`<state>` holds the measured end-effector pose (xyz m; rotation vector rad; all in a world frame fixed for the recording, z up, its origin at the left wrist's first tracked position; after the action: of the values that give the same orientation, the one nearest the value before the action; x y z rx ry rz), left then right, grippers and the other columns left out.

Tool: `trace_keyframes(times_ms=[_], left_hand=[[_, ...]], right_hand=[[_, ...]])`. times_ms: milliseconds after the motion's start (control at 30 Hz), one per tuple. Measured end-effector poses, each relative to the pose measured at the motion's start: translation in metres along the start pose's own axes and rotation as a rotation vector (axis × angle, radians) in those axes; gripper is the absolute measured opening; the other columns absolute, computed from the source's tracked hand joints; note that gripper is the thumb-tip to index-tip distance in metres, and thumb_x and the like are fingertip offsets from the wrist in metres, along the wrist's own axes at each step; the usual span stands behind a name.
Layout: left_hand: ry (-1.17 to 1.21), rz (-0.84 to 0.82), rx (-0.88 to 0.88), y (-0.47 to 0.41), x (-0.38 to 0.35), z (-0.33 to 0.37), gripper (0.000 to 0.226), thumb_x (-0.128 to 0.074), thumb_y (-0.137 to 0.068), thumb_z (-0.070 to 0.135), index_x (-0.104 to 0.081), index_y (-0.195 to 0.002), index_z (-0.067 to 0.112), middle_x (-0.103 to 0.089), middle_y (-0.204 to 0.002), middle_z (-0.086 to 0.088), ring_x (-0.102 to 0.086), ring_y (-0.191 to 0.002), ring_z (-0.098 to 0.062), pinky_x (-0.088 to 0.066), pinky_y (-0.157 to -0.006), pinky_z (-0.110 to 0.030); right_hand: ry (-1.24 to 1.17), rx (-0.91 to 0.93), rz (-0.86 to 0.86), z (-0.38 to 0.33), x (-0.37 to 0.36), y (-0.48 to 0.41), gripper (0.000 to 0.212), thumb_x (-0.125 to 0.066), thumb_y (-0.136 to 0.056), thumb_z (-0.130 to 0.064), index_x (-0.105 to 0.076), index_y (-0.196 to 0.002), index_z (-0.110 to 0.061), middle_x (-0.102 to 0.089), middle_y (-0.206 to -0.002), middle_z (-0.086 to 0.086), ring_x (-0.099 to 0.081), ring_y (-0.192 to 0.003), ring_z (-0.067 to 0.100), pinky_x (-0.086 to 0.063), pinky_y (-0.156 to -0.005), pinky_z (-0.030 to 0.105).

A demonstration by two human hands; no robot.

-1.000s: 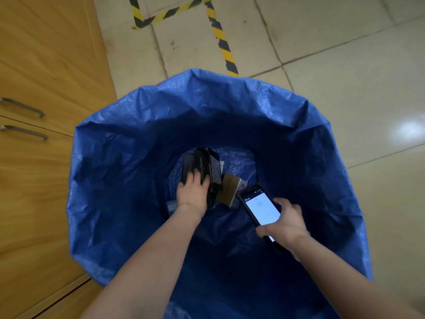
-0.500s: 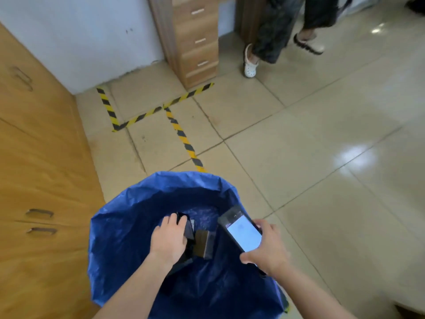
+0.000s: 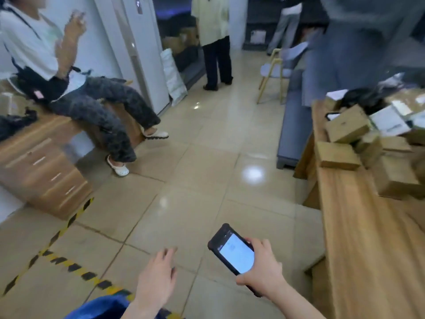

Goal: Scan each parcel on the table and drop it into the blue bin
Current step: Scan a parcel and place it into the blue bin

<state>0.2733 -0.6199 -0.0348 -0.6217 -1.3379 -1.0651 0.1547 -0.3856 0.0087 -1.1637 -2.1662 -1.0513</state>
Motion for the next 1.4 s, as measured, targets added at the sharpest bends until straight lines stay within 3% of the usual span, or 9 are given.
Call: trace_keyframes(times_ms=[267, 367, 533, 733, 867, 967, 1133, 1267, 1400], left_hand=[[0.051, -0.038, -0.248, -0.059, 0.008, 0.237, 0.056, -0.044, -0.094, 0.041, -0.023, -0.146, 0.042, -0.033, -0.144, 0.008, -0.044, -0.128, -0.009, -0.043, -0.095, -0.022], [0.049, -0.035, -0.333, -0.069, 0.008, 0.312, 0.057, -0.043, -0.094, 0.042, -0.022, -0.147, 0.041, -0.032, -0.148, 0.008, -0.045, -0.128, -0.010, -0.042, -0.097, -0.021], [0.029, -0.064, -0.459, -0.072, 0.005, 0.407, 0.055, -0.044, -0.093, 0.040, -0.025, -0.145, 0.041, -0.031, -0.148, 0.010, -0.046, -0.127, -0.012, -0.043, -0.094, -0.024], [0.038, -0.178, -0.652, -0.085, -0.011, 0.496, 0.058, -0.049, -0.093, 0.045, -0.025, -0.146, 0.039, -0.033, -0.142, 0.010, -0.049, -0.122, -0.012, -0.045, -0.093, -0.026], [0.022, -0.249, -0.807, -0.103, -0.033, 0.564, 0.063, -0.055, -0.091, 0.047, -0.028, -0.146, 0.036, -0.030, -0.144, 0.012, -0.046, -0.121, -0.010, -0.046, -0.094, -0.025], [0.028, -0.325, -0.939, -0.114, -0.049, 0.622, 0.064, -0.060, -0.090, 0.047, -0.031, -0.145, 0.035, -0.026, -0.148, 0.014, -0.044, -0.124, -0.008, -0.045, -0.100, -0.023], [-0.006, -0.260, -1.175, -0.127, -0.065, 0.714, 0.065, -0.052, -0.091, 0.056, -0.027, -0.148, 0.035, -0.015, -0.158, 0.011, -0.011, -0.147, -0.012, -0.025, -0.118, -0.035], [-0.039, -0.271, -1.257, -0.143, -0.072, 0.768, 0.059, -0.032, -0.097, 0.059, -0.018, -0.151, 0.039, -0.006, -0.162, 0.011, 0.001, -0.149, -0.016, -0.016, -0.118, -0.043], [-0.247, -0.379, -1.310, -0.155, -0.087, 0.782, 0.071, -0.037, -0.093, 0.065, -0.001, -0.151, 0.045, 0.010, -0.162, 0.010, 0.012, -0.149, -0.022, -0.010, -0.118, -0.056]], right_hand=[[-0.135, -0.176, 0.209, 0.134, 0.176, 0.025, 0.090, -0.068, -0.045, -0.034, -0.029, -0.125, -0.047, -0.027, -0.108, -0.022, -0.045, -0.095, -0.002, -0.037, -0.092, 0.033], [-0.156, -0.276, 0.258, 0.179, 0.227, 0.037, 0.089, -0.069, -0.047, -0.037, -0.027, -0.124, -0.044, -0.028, -0.111, -0.016, -0.039, -0.101, 0.003, -0.036, -0.102, 0.041], [-0.166, -0.409, 0.349, 0.240, 0.281, 0.060, 0.090, -0.075, -0.050, -0.039, -0.029, -0.127, -0.041, -0.028, -0.112, -0.011, -0.035, -0.106, 0.005, -0.033, -0.102, 0.039], [-0.255, -0.569, 0.445, 0.300, 0.307, 0.082, 0.095, -0.078, -0.059, -0.045, -0.024, -0.138, -0.036, -0.029, -0.132, -0.006, -0.033, -0.127, 0.013, -0.033, -0.110, 0.043], [-0.329, -0.629, 0.554, 0.337, 0.311, 0.095, 0.085, -0.073, -0.072, -0.056, -0.024, -0.138, -0.033, -0.025, -0.146, -0.002, -0.027, -0.134, 0.015, -0.027, -0.115, 0.044], [-0.405, -0.728, 0.632, 0.354, 0.312, 0.103, 0.085, -0.072, -0.070, -0.056, -0.024, -0.138, -0.037, -0.028, -0.141, -0.003, -0.030, -0.131, 0.014, -0.028, -0.112, 0.043], [-0.486, -0.875, 0.707, 0.376, 0.316, 0.098, 0.079, -0.065, -0.077, -0.058, -0.023, -0.140, -0.038, -0.027, -0.136, -0.002, -0.031, -0.131, 0.014, -0.026, -0.112, 0.040], [-0.513, -1.007, 0.633, 0.378, 0.319, 0.079, 0.092, -0.070, -0.057, -0.050, -0.023, -0.135, -0.044, -0.025, -0.115, -0.011, -0.035, -0.118, 0.009, -0.033, -0.104, 0.041], [-0.530, -1.047, 0.565, 0.383, 0.318, 0.066, 0.098, -0.072, -0.047, -0.039, -0.027, -0.134, -0.043, -0.026, -0.114, -0.011, -0.035, -0.102, 0.007, -0.033, -0.097, 0.038]])
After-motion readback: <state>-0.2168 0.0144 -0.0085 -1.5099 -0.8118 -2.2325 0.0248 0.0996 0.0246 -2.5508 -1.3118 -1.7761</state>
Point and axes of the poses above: each hand's wrist, its own y-axis away from the middle knuckle, its own x-axis out of the back of the hand, z = x × y, the point moved 2 cm from there along -y, towards the middle knuckle
